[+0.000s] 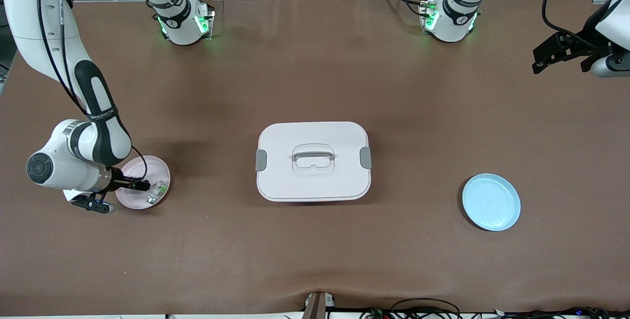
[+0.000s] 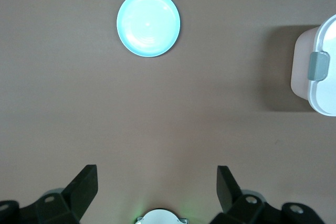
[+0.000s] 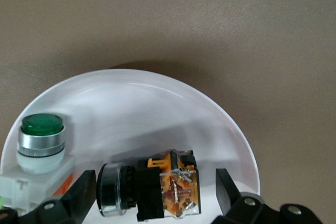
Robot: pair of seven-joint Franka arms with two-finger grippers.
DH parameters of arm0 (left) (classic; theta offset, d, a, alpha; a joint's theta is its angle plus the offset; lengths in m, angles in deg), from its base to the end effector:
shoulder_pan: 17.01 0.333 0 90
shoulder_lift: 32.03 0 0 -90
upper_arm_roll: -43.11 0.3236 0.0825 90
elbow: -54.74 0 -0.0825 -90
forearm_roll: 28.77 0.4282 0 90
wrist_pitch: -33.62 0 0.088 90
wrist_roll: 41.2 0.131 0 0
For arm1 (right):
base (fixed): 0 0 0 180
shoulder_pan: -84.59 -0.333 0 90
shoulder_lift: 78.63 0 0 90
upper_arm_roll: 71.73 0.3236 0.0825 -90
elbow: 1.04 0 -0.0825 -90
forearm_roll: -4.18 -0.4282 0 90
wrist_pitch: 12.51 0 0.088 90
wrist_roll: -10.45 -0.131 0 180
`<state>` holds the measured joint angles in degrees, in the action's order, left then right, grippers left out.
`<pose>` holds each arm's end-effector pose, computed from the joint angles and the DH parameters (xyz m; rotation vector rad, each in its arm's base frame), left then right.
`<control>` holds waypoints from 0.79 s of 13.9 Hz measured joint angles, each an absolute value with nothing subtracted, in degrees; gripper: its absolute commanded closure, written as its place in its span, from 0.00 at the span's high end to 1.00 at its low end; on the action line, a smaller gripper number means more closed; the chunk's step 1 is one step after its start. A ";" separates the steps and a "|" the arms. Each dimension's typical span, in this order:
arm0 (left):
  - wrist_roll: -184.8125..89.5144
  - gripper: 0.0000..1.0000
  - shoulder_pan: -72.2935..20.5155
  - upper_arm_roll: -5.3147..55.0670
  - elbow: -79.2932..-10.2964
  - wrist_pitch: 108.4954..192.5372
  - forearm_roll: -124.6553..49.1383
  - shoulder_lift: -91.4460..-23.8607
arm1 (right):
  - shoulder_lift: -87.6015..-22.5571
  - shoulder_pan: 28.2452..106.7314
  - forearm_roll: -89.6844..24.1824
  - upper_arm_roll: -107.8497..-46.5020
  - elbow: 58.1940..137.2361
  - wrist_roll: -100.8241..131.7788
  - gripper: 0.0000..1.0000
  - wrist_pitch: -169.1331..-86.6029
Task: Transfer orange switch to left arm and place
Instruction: 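Close the right gripper on the orange-and-black switch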
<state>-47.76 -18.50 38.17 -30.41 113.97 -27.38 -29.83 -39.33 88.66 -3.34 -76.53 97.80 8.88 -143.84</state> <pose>0.5636 -0.0610 0.6591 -3.1086 -0.0092 0.0655 0.6813 -0.0988 0.1282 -3.0643 0.3988 0.1733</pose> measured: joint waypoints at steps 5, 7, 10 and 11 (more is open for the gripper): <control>-47.76 1.00 -18.50 38.17 -30.41 113.98 -27.38 -29.88 | -39.33 88.65 -3.34 -76.48 97.80 9.14 0.45 -143.95; -47.76 1.00 -18.47 38.18 -30.41 113.98 -27.38 -29.92 | -39.34 88.63 -3.34 -76.45 97.78 9.21 0.35 -143.98; -47.76 1.00 -18.47 38.18 -30.41 113.98 -27.38 -29.99 | -39.34 88.61 -3.34 -76.40 97.75 9.77 0.35 -143.97; -47.76 1.00 -18.47 38.17 -30.41 113.99 -27.38 -30.03 | -39.34 88.61 -3.34 -76.39 97.74 10.37 0.35 -143.92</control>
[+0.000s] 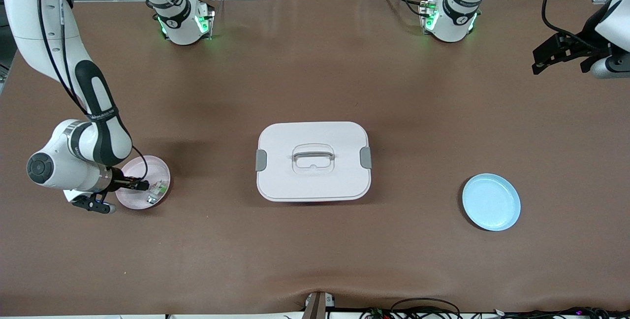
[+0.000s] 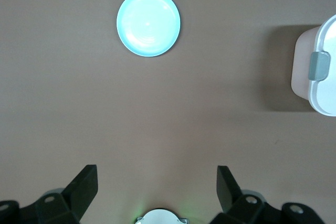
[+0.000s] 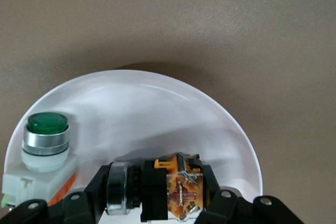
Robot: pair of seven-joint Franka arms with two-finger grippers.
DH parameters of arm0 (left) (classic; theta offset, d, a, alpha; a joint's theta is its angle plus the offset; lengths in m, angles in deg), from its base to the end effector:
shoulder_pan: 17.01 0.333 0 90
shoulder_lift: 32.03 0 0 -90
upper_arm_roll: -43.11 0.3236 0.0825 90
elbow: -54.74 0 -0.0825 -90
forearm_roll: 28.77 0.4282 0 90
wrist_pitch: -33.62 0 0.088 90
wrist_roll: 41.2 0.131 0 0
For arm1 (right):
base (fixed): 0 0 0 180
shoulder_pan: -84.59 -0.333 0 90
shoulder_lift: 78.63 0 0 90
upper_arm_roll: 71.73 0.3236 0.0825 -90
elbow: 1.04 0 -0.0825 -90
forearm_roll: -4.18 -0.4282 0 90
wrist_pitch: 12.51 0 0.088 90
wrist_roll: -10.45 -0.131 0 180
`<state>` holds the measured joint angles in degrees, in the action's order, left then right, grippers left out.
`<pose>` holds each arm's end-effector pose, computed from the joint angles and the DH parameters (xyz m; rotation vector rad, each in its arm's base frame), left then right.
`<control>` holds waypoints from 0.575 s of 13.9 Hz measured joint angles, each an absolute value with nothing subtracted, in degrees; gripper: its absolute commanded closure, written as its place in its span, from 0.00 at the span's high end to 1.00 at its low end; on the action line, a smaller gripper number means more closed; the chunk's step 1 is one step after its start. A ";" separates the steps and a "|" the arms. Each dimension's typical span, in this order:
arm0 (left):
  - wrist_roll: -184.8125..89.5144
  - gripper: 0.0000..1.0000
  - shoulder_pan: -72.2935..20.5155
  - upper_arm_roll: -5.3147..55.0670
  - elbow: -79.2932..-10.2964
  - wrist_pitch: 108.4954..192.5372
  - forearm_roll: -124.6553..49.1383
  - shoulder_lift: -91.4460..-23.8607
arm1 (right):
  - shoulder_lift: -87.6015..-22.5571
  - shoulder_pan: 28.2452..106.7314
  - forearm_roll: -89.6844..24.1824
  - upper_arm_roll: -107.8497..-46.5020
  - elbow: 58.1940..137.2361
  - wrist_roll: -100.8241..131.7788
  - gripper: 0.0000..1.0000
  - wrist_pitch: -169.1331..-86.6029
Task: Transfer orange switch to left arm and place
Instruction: 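Close the right gripper on the orange-and-black switch, then lift the switch with the right gripper and carry it over the box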
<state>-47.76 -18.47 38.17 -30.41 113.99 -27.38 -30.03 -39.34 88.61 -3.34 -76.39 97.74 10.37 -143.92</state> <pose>0.5648 -0.0608 0.6571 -3.1084 -0.0099 0.0704 0.6823 -0.0967 0.1288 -3.0674 0.3542 0.1684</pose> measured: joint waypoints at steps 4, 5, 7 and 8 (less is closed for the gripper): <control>-47.76 1.00 -18.47 38.18 -30.41 113.99 -27.38 -30.41 | -39.84 88.62 -3.25 -76.52 96.88 17.37 0.35 -140.75; -47.76 1.00 -18.46 38.18 -30.41 114.00 -27.38 -30.45 | -40.53 88.62 -3.25 -76.55 96.30 19.25 0.35 -138.81; -47.76 1.00 -18.46 38.18 -30.40 114.00 -27.38 -30.46 | -42.66 88.61 -3.25 -76.48 95.41 22.70 0.35 -135.26; -47.76 1.00 -18.46 38.18 -30.40 114.00 -27.38 -30.46 | -43.93 88.58 -3.26 -76.38 95.30 25.21 0.33 -133.75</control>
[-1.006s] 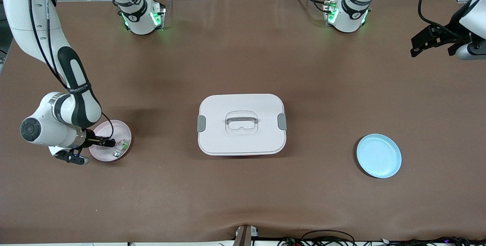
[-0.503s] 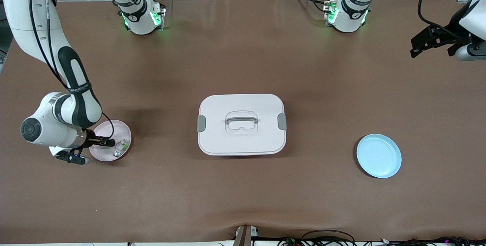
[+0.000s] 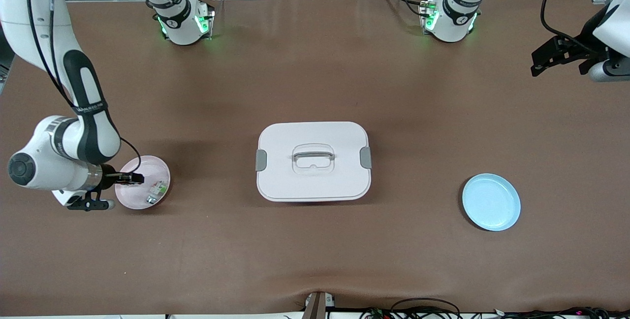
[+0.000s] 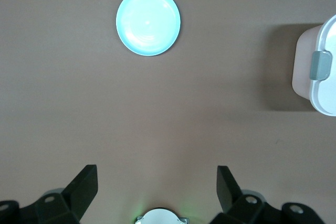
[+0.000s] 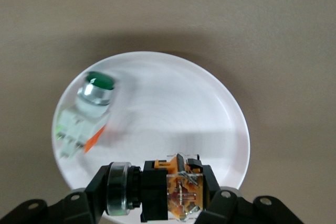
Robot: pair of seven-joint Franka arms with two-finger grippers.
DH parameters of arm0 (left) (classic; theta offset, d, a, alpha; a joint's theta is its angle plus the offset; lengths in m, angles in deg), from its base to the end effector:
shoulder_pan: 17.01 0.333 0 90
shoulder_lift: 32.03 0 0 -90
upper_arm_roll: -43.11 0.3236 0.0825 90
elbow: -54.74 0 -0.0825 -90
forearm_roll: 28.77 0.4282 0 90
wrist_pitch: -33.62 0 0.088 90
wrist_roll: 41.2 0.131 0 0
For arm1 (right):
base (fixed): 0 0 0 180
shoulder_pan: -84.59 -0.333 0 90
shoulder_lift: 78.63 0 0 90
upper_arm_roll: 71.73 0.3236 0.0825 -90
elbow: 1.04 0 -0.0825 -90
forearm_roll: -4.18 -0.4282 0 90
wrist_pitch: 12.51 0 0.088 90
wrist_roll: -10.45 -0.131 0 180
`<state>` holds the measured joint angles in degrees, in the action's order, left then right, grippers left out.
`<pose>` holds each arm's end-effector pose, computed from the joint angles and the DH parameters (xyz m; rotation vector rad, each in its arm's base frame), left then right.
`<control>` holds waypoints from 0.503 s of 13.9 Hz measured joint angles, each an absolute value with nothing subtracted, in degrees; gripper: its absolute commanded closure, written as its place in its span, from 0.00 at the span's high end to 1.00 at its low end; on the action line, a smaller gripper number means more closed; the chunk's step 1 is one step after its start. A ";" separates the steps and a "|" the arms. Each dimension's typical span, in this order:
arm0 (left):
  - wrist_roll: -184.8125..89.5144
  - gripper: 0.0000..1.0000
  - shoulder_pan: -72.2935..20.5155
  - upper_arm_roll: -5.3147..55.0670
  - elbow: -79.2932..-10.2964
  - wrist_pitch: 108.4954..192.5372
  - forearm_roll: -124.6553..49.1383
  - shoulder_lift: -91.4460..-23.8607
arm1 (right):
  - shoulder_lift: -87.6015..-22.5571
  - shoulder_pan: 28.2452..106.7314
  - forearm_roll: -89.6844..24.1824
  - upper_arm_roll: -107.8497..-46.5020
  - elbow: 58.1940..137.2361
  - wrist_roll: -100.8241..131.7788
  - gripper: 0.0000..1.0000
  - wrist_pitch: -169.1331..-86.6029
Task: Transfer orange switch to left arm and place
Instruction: 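Lift the switch with the right gripper and carry it over the box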
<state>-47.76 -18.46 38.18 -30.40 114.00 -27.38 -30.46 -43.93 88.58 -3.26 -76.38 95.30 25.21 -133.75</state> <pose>0.5672 -0.0607 0.6530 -3.1080 -0.0103 0.0815 0.6880 -0.0924 0.1903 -3.0416 -0.0617 0.2327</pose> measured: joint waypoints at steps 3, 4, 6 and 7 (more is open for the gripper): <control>-47.76 1.00 -18.46 38.18 -30.38 114.00 -27.38 -30.46 | -46.56 88.54 -3.42 -75.95 94.93 29.86 0.30 -129.93; -47.76 1.00 -18.46 38.18 -30.38 114.00 -27.38 -30.46 | -46.84 88.53 -4.20 -75.79 94.51 30.03 0.30 -127.81; -47.76 1.00 -18.46 38.18 -30.38 114.00 -27.38 -30.46 | -46.88 88.50 -9.40 -75.59 93.26 30.10 0.30 -122.23; -47.76 1.00 -18.43 38.18 -30.38 114.00 -27.38 -30.46 | -46.88 88.47 -12.11 -75.56 92.51 29.92 0.30 -119.31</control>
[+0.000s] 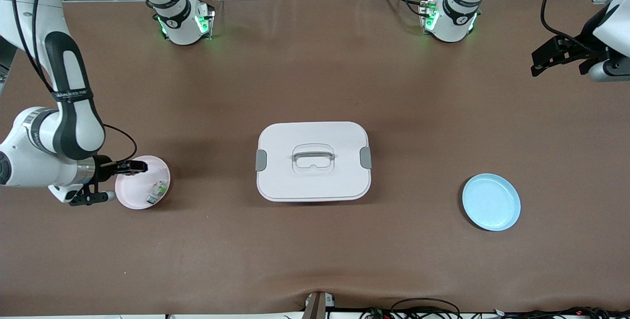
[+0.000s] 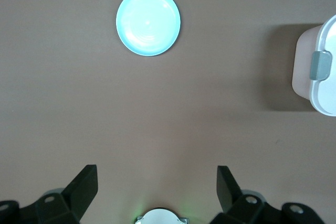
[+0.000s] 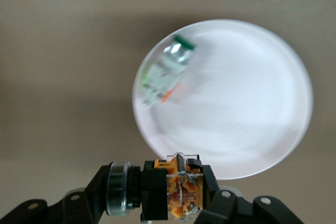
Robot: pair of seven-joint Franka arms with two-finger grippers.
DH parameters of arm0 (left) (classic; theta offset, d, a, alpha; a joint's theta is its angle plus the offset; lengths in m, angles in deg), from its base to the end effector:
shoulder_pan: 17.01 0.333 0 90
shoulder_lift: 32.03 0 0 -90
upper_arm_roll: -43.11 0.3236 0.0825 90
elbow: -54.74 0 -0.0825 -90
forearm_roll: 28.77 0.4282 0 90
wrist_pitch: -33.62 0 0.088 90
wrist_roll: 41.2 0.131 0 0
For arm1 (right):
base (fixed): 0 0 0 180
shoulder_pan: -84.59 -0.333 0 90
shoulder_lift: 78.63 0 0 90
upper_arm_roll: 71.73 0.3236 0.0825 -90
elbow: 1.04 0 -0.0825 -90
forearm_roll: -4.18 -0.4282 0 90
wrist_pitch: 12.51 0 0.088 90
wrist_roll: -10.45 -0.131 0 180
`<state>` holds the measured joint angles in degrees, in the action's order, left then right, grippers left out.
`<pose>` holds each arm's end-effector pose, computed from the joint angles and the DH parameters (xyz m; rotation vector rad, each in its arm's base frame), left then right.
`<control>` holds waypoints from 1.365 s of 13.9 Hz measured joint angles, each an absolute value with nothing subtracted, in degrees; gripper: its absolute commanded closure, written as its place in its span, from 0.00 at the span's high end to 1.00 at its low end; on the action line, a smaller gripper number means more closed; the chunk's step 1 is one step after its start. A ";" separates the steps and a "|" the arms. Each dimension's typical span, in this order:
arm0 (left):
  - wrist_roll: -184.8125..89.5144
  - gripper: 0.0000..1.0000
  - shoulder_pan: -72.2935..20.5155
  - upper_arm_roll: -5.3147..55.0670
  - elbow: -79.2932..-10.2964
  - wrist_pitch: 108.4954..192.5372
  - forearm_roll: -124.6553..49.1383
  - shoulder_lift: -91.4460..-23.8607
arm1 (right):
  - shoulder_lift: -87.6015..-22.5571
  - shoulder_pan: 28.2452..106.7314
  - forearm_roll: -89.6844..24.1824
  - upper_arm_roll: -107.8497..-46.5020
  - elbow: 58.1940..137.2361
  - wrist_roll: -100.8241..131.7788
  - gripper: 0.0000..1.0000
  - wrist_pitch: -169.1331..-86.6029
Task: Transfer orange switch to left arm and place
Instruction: 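Lift the switch with the right gripper and carry it over the box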
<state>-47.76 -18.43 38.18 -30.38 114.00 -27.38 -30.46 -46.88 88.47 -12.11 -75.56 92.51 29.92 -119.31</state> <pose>0.5673 -0.0604 0.6531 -3.1081 -0.0111 0.0810 0.6797 -0.0603 0.2355 -2.8274 -0.1171 0.3689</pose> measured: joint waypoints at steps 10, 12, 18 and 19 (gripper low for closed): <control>-47.76 1.00 -18.25 38.20 -30.38 114.00 -27.38 -30.46 | -46.89 84.89 -34.56 -74.84 90.47 11.81 0.30 -106.37; -47.76 1.00 -18.25 38.20 -30.38 114.00 -27.38 -30.46 | -47.10 83.09 -38.73 -74.70 89.86 5.82 0.30 -105.51; -47.76 1.00 -18.27 38.20 -30.37 114.00 -27.38 -30.46 | -51.09 76.80 -50.17 -74.49 88.95 -16.05 0.30 -105.11; -47.76 1.00 -18.27 38.20 -30.37 114.00 -27.38 -30.46 | -51.74 75.97 -51.42 -74.47 88.71 -19.46 0.30 -105.07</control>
<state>-47.76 -18.27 38.20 -30.37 114.00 -27.38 -30.46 -51.74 75.97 -51.42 -74.47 88.71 -19.46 -105.07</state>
